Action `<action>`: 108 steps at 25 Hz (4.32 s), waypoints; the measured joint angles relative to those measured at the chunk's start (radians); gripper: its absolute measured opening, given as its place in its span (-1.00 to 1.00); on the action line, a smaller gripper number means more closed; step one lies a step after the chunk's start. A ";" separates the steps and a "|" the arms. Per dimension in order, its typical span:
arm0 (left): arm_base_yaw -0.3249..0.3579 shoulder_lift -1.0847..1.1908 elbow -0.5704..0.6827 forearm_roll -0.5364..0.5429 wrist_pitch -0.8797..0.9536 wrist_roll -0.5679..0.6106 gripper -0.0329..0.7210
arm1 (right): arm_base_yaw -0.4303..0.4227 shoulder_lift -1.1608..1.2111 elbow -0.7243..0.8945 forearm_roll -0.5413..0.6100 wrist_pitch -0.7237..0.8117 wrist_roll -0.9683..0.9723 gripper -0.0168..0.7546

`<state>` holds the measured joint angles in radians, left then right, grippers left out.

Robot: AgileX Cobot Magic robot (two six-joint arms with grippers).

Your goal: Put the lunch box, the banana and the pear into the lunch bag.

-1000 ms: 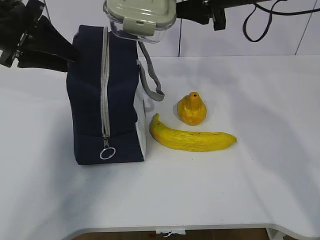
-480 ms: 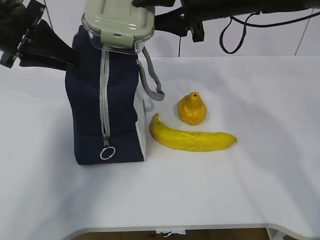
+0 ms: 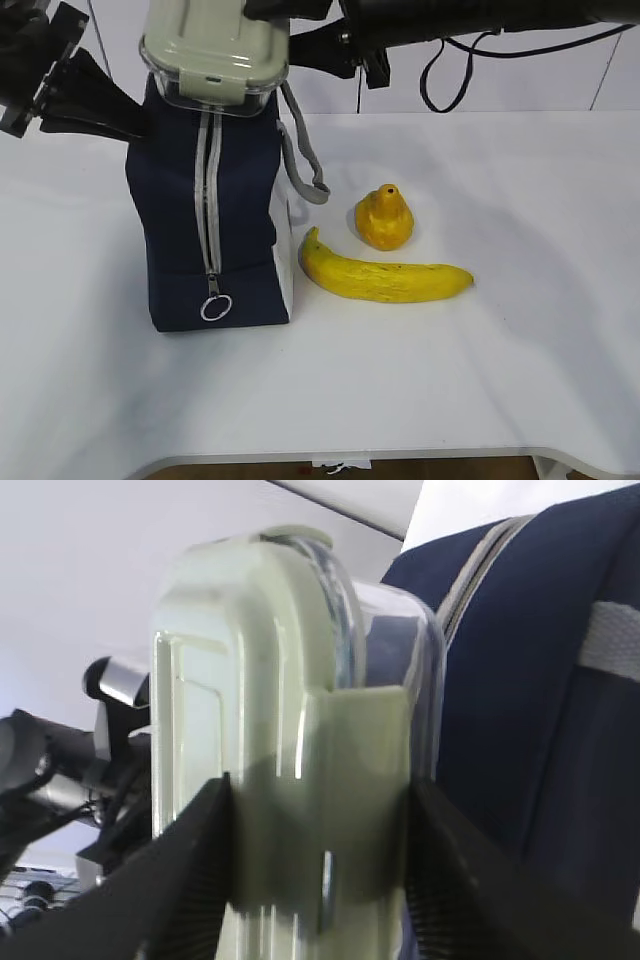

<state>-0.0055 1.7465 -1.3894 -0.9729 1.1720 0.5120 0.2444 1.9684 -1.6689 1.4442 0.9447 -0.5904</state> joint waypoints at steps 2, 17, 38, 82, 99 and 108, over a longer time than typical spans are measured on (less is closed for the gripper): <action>0.000 0.000 0.000 0.000 0.009 0.000 -0.88 | 0.007 0.000 -0.001 -0.033 -0.010 -0.007 -0.02; 0.000 -0.014 -0.003 0.037 0.025 0.002 -0.88 | 0.007 0.076 -0.002 -0.335 -0.131 0.021 -0.02; 0.000 -0.017 -0.003 0.042 0.025 0.024 -0.88 | 0.089 0.105 -0.002 -0.194 -0.076 0.027 -0.02; 0.000 -0.017 -0.004 0.148 0.025 0.028 -0.88 | 0.090 0.418 -0.121 -0.137 -0.068 0.078 0.40; 0.000 -0.017 -0.004 0.154 0.028 0.029 -0.88 | 0.090 0.420 -0.429 -0.542 0.216 0.313 0.44; 0.000 -0.017 -0.004 0.175 0.028 0.029 -0.88 | 0.090 0.420 -0.611 -0.722 0.277 0.400 0.44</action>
<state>-0.0055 1.7297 -1.3937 -0.7978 1.1999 0.5408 0.3346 2.3883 -2.2796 0.7219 1.2214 -0.1905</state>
